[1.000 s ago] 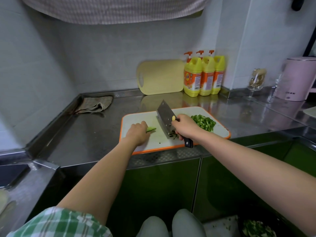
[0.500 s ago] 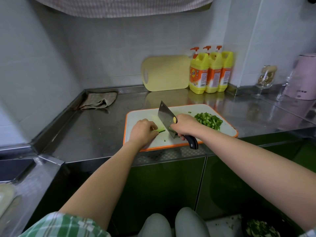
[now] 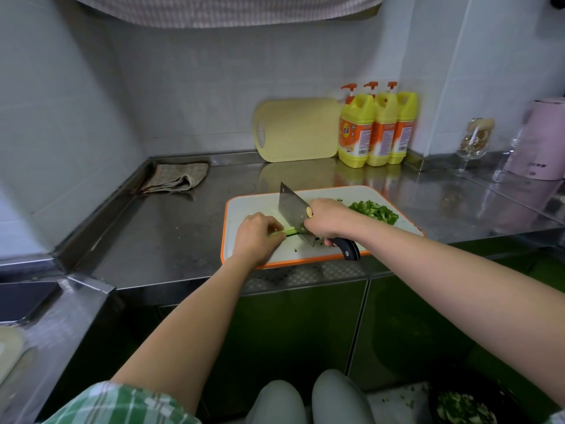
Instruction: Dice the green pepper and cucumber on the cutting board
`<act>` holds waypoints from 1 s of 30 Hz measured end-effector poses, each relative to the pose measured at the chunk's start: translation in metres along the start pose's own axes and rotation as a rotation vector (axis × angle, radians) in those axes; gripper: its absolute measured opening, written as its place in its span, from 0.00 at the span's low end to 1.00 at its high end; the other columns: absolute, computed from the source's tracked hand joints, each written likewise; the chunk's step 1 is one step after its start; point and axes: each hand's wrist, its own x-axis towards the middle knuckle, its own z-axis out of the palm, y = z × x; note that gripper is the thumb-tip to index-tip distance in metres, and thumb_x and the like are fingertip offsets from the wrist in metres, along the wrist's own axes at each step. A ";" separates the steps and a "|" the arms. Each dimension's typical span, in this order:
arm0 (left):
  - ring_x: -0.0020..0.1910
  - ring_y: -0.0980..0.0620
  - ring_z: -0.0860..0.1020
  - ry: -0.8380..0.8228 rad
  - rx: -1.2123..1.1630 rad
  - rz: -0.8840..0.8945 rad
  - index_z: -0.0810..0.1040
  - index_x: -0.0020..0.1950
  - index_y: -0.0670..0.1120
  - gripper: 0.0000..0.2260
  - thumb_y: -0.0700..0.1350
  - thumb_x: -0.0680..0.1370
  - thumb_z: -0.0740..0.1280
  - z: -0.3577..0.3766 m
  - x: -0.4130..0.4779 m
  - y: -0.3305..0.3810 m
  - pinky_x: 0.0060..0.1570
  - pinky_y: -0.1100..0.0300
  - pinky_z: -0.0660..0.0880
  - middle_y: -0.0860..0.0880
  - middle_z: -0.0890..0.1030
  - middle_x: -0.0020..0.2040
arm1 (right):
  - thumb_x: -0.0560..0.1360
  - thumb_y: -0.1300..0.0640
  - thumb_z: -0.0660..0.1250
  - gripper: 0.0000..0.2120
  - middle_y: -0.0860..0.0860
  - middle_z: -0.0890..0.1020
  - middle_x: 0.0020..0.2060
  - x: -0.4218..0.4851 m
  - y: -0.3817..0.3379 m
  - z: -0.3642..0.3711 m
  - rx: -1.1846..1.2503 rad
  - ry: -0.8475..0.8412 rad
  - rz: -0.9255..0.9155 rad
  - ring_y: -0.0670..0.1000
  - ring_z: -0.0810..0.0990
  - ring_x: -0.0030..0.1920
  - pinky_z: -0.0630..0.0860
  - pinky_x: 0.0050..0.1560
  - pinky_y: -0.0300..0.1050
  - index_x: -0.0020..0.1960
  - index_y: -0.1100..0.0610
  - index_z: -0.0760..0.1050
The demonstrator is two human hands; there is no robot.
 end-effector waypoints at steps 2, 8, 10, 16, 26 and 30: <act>0.51 0.48 0.74 0.004 -0.019 -0.003 0.83 0.53 0.48 0.10 0.50 0.76 0.70 0.001 0.000 -0.001 0.48 0.58 0.70 0.47 0.79 0.50 | 0.77 0.65 0.57 0.05 0.56 0.76 0.28 -0.002 -0.003 0.004 -0.035 -0.009 0.019 0.51 0.75 0.23 0.70 0.24 0.39 0.48 0.64 0.70; 0.52 0.49 0.73 0.013 -0.056 -0.003 0.83 0.55 0.49 0.09 0.49 0.76 0.70 0.003 -0.002 -0.003 0.49 0.59 0.69 0.48 0.79 0.52 | 0.77 0.65 0.57 0.10 0.58 0.77 0.33 0.006 -0.001 0.012 0.016 0.000 0.054 0.53 0.76 0.25 0.73 0.28 0.42 0.55 0.67 0.73; 0.53 0.49 0.72 0.006 -0.058 -0.010 0.83 0.55 0.49 0.09 0.50 0.77 0.70 0.002 -0.003 -0.003 0.51 0.58 0.70 0.48 0.78 0.53 | 0.77 0.64 0.56 0.11 0.58 0.77 0.33 0.010 0.001 0.015 0.048 0.024 0.056 0.53 0.76 0.25 0.72 0.27 0.41 0.56 0.67 0.72; 0.54 0.49 0.72 0.001 -0.050 -0.015 0.82 0.56 0.50 0.10 0.51 0.77 0.69 0.003 -0.003 -0.004 0.52 0.58 0.69 0.48 0.77 0.53 | 0.79 0.62 0.54 0.08 0.57 0.77 0.35 0.019 0.013 0.022 0.225 0.153 0.006 0.54 0.78 0.26 0.75 0.31 0.45 0.54 0.63 0.70; 0.53 0.48 0.72 0.005 -0.054 -0.025 0.81 0.54 0.49 0.09 0.51 0.76 0.70 0.005 -0.003 -0.005 0.55 0.53 0.72 0.48 0.77 0.52 | 0.78 0.62 0.55 0.12 0.60 0.79 0.36 0.004 0.006 0.001 0.122 0.027 -0.006 0.52 0.77 0.24 0.70 0.24 0.38 0.57 0.64 0.72; 0.52 0.49 0.72 0.011 -0.056 -0.026 0.81 0.54 0.49 0.09 0.51 0.76 0.70 0.005 -0.003 -0.005 0.53 0.54 0.72 0.48 0.77 0.51 | 0.78 0.64 0.54 0.09 0.59 0.77 0.32 0.006 0.000 0.010 0.043 -0.001 0.015 0.51 0.75 0.21 0.68 0.23 0.37 0.52 0.65 0.71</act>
